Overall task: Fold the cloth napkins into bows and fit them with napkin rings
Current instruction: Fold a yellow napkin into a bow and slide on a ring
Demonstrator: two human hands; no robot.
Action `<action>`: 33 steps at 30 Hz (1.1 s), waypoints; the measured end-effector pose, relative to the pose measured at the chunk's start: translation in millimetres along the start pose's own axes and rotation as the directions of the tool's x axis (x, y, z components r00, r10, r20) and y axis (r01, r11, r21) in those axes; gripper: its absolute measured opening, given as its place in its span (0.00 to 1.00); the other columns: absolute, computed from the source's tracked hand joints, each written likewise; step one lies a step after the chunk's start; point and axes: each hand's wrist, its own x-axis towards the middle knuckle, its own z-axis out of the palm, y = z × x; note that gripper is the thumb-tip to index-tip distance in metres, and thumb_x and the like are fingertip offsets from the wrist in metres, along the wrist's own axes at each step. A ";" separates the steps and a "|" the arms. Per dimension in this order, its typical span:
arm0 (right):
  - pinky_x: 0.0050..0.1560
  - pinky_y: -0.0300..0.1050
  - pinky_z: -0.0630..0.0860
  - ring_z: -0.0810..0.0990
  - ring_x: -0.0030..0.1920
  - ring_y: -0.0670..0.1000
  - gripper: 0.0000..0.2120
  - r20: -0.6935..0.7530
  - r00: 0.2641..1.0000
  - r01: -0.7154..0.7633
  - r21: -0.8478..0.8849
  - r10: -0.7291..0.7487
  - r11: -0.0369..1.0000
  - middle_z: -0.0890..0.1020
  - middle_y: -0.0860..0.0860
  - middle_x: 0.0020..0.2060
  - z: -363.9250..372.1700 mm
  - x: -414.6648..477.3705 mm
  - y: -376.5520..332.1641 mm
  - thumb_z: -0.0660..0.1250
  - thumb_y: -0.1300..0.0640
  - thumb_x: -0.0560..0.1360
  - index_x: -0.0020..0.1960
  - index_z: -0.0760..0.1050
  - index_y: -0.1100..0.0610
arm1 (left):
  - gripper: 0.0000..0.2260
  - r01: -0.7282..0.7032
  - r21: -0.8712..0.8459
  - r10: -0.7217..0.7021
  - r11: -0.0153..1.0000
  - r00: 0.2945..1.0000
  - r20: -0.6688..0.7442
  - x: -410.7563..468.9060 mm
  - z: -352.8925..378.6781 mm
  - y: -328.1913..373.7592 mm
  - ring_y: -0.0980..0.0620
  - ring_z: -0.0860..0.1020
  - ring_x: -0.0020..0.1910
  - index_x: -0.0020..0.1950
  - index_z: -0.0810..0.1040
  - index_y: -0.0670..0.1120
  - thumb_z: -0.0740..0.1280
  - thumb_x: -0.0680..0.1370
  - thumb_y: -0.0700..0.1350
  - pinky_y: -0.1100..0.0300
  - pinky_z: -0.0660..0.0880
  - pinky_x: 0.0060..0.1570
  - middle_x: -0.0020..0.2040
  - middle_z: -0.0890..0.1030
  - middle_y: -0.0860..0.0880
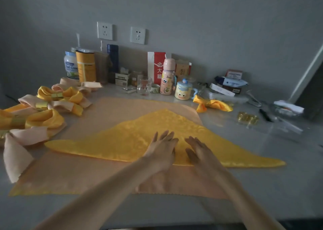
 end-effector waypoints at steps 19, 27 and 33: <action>0.66 0.49 0.64 0.66 0.68 0.58 0.21 -0.239 0.901 -0.404 -0.166 0.361 0.899 0.70 0.59 0.67 -78.3 -11.3 136.6 0.60 0.54 0.79 0.69 0.65 0.63 | 0.27 0.142 -0.248 -0.115 0.958 0.986 0.118 54.4 13.6 26.8 0.49 0.42 0.77 0.78 0.49 0.52 0.48 0.81 0.61 0.42 0.39 0.73 0.78 0.44 0.49; 0.68 0.47 0.64 0.63 0.71 0.53 0.20 -0.053 0.997 -0.050 0.005 0.050 0.999 0.65 0.53 0.71 -27.2 89.7 35.3 0.55 0.58 0.81 0.72 0.63 0.56 | 0.23 0.386 0.033 -0.386 0.922 0.922 -0.005 101.7 -10.5 -72.1 0.42 0.60 0.71 0.74 0.59 0.45 0.53 0.82 0.54 0.44 0.59 0.67 0.73 0.61 0.44; 0.64 0.51 0.67 0.67 0.67 0.57 0.23 -0.060 0.953 -0.302 -0.076 0.298 0.950 0.68 0.54 0.68 -13.3 151.0 45.1 0.58 0.53 0.78 0.71 0.62 0.55 | 0.20 0.489 0.023 -0.484 0.872 0.869 -0.102 131.1 -8.6 -92.3 0.42 0.63 0.68 0.68 0.66 0.43 0.57 0.79 0.51 0.50 0.62 0.63 0.68 0.66 0.43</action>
